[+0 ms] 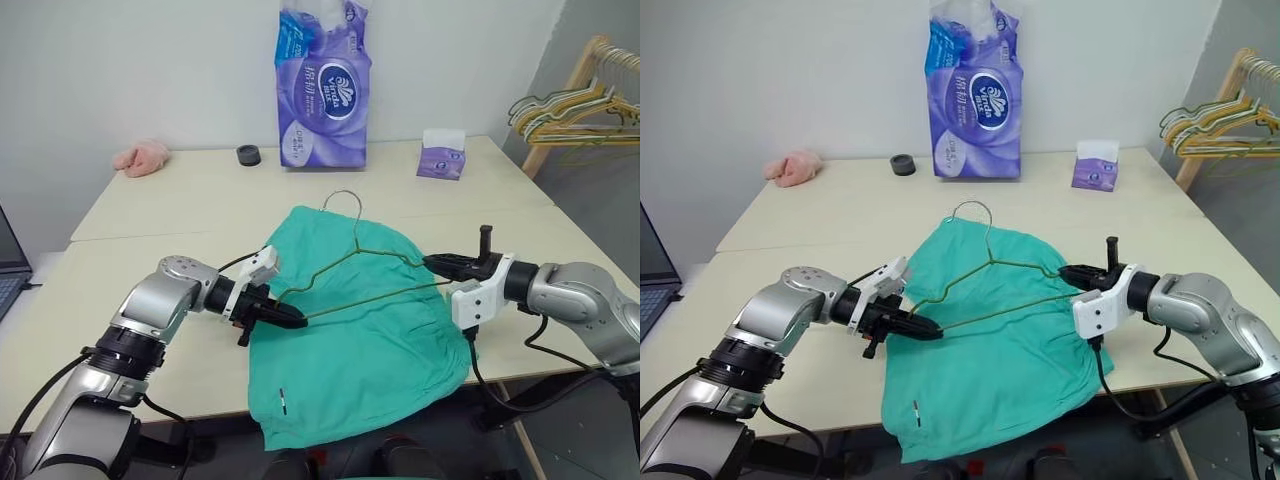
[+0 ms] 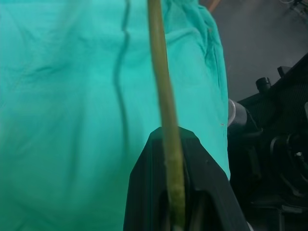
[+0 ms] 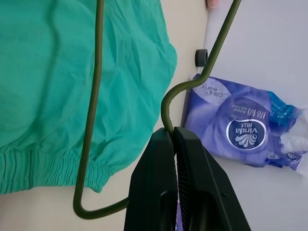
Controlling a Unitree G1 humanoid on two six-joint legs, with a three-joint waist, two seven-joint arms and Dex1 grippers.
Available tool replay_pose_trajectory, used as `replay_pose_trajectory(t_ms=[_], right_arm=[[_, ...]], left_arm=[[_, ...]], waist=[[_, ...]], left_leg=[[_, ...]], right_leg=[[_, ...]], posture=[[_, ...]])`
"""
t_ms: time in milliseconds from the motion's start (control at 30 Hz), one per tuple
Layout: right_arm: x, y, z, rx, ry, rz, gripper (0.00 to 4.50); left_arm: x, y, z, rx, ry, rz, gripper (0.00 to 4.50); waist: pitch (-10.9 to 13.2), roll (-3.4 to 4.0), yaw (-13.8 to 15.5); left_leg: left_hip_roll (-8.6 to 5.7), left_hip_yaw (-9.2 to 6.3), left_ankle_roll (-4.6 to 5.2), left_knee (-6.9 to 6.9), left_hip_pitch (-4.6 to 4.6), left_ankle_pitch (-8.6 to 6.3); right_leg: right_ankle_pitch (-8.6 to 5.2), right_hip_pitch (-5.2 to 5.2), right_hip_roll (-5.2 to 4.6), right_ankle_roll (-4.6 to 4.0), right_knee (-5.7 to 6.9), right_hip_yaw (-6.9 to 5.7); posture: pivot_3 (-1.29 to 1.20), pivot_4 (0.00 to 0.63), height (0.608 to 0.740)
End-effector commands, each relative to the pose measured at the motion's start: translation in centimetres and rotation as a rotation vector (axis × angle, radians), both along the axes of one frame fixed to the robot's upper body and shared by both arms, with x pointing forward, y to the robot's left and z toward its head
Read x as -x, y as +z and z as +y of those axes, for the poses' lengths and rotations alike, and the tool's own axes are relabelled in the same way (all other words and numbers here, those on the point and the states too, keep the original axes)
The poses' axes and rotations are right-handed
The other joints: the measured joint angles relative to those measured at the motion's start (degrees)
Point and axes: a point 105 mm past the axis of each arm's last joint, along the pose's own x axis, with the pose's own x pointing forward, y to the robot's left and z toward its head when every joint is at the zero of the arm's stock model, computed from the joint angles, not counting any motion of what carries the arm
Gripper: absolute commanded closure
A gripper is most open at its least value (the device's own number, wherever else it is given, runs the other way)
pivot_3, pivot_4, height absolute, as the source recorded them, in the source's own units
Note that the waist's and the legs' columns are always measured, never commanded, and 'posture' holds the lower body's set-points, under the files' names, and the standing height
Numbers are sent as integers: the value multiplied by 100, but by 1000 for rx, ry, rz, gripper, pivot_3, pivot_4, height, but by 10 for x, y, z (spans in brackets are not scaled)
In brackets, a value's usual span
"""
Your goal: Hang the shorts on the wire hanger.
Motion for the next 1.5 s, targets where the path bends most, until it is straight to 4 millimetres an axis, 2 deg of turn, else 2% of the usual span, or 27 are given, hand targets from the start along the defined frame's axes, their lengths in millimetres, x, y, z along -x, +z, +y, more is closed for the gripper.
replay_pose_trajectory(t_ms=[33,200,300,467,600,667,733,867,1033,1100,1233,1367,1467,1500], right_arm=[[1,18,1,-22,13,-51,4500],[6,15,4,-14,41,-15,4500],[9,16,2,-32,38,3,3774],[21,7,-4,-12,37,98,2098],[32,9,-17,-141,-70,300,714],[35,15,-22,-225,-139,393,714],[37,29,-29,-361,-253,495,714],[48,24,-33,-415,-356,671,714],[53,3,-32,-346,-441,790,714],[47,-2,-32,-352,-479,802,714],[46,-18,-34,-251,-500,850,714],[41,-25,-30,-221,-517,884,714],[38,-27,-28,-200,-527,897,1281],[38,-28,-27,-200,-528,906,1612]], left_arm=[[0,8,-5,13,-31,-43,4471],[-4,6,-5,14,-11,-53,4471],[-6,6,-6,17,5,-62,4500],[-11,5,-9,26,30,-84,4500],[-17,5,-12,21,46,-162,4500],[-23,6,-13,15,64,-216,4500],[-28,4,-12,-57,19,-356,4500],[-25,6,-16,-89,-60,-443,4500],[-20,12,-26,-93,-138,-501,4500],[-19,14,-29,-92,-156,-511,4500],[-15,15,-31,-105,-195,-529,4500],[-13,17,-31,-113,-221,-540,4500],[-12,16,-31,-121,-230,-548,4500],[-12,16,-31,-121,-229,-548,4500]], waist=[[0,0,-1],[0,0,-4],[0,0,-2],[1,-1,1],[2,-2,11],[3,-4,20],[7,-5,22],[7,-6,21],[10,-3,16],[15,-7,9],[20,-3,-6],[34,-5,-32],[38,-5,-39],[39,-6,-38]], left_leg=[[0,0,0,0,0,0],[0,0,0,0,0,0],[0,-1,0,0,0,0],[0,-1,0,1,0,0],[1,-3,1,1,0,0],[0,-3,1,2,0,0],[2,-5,1,3,0,0],[4,-8,0,0,1,-1],[3,-5,1,0,0,-1],[4,-6,1,0,0,-1],[4,-5,1,0,0,-1],[4,-5,1,1,-1,-1],[4,-7,1,1,-1,-1],[4,-7,1,0,-1,-1]], right_leg=[[0,0,0,0,0,0],[0,0,0,0,0,0],[0,0,0,0,0,-1],[0,1,-1,0,0,-1],[0,2,-1,0,1,-2],[0,3,-2,0,1,-2],[0,4,-4,0,1,-3],[0,3,-8,-1,-1,-5],[-1,3,-10,1,-3,-7],[-2,3,-9,2,-4,-8],[-2,1,-9,2,-4,-9],[-2,2,-9,3,-4,-10],[-2,2,-9,3,-4,-12],[-2,1,-9,3,-4,-12]], posture=[[-149,38,740],[-151,41,740],[-153,41,740],[-156,43,740],[-156,45,740],[-162,49,740],[-170,51,740],[-179,52,740],[-182,51,740],[-183,51,740],[-179,52,740],[-176,53,740],[-176,53,740],[-172,54,740]])
